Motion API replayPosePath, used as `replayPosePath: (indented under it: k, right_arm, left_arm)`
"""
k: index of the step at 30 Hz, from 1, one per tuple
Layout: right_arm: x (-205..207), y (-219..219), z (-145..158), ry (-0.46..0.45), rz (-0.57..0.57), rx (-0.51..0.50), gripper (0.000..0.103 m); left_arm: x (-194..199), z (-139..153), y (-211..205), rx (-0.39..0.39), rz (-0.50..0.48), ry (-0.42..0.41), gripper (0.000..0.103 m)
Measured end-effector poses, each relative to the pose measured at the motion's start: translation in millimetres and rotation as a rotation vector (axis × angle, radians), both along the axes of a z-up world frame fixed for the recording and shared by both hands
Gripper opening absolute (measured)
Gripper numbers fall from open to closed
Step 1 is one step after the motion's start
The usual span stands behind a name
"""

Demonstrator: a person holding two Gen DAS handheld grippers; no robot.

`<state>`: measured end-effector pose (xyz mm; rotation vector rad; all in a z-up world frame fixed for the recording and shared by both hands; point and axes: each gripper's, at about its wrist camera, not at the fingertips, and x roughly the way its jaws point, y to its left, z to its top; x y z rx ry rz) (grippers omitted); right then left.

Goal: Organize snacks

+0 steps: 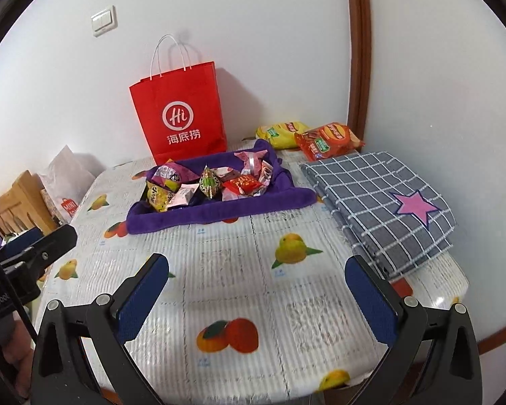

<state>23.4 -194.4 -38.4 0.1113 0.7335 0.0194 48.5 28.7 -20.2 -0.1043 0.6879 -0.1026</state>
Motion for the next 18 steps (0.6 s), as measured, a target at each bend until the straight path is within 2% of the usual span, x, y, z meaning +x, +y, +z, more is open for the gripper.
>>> replayPosePath:
  k: [11,18]
  right_arm:
    - [-23,11,6,-0.001,-0.011,-0.036,0.103]
    - [-31,11,11,-0.008,-0.027,-0.045,0.103]
  left_arm:
    - [-25,7,-12,0.026,-0.033,-0.021,0.098]
    - [-30,8,-9,0.003,-0.027,-0.024,0.098]
